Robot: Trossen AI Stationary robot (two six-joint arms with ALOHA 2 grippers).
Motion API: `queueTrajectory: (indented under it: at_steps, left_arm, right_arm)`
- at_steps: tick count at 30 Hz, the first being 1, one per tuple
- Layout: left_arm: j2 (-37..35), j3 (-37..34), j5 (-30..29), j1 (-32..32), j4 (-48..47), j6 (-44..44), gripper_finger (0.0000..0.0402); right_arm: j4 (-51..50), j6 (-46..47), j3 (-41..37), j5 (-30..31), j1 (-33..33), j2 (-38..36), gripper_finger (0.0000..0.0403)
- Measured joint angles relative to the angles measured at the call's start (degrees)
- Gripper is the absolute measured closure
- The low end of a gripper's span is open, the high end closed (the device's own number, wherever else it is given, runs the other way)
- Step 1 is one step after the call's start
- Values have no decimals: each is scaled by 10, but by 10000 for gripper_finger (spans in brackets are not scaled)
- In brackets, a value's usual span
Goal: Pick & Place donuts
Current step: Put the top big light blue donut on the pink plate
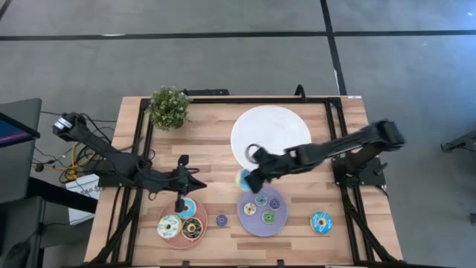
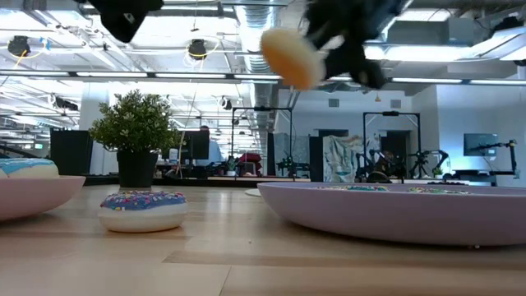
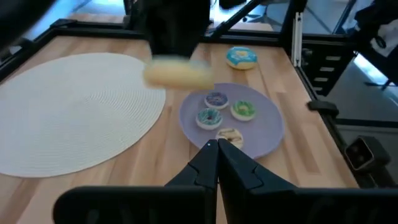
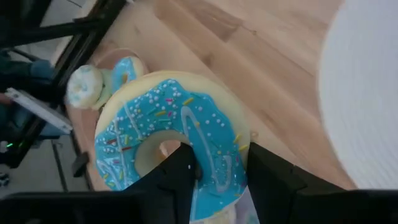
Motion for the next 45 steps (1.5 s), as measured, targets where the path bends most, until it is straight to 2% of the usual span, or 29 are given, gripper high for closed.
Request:
queueTrajectory:
  at_steps: [7, 11, 16, 21, 26, 30, 35, 37, 40, 45]
  left_arm:
    - [-16, 0, 1, -27, -23, -5, 401]
    - [-15, 0, 8, -42, -37, -24, 401]
    - [-15, 0, 8, -62, -56, -44, 401]
    - [-15, 0, 15, -65, -65, -61, 401]
    - [-14, 0, 14, -61, -70, -71, 401]
    - [-14, 0, 18, -45, -71, -68, 386]
    - [-14, 0, 68, -2, -71, -92, 335]
    - [-7, 0, 73, 23, -67, -117, 307]
    - [15, 0, 82, 60, -53, -145, 259]
    - [90, 4, 84, 92, 54, -137, 195]
  right_arm:
    - [-11, -3, 118, 0, -22, 177, 280]
    - [-75, 16, 186, -2, -23, 259, 280]
    - [-158, 30, 251, -16, -18, 321, 272]
    - [-169, 32, 273, -39, -14, 336, 238]
    - [-184, 41, 273, -41, -10, 317, 181]
    - [-240, 0, 273, -34, -10, 280, 140]
    - [-366, -100, 273, 44, 7, 205, 122]
    - [-395, -156, 263, 49, 24, 173, 121]
    - [-402, -185, 212, 66, 55, 112, 121]
    - [-376, -153, 53, 91, 105, -40, 121]
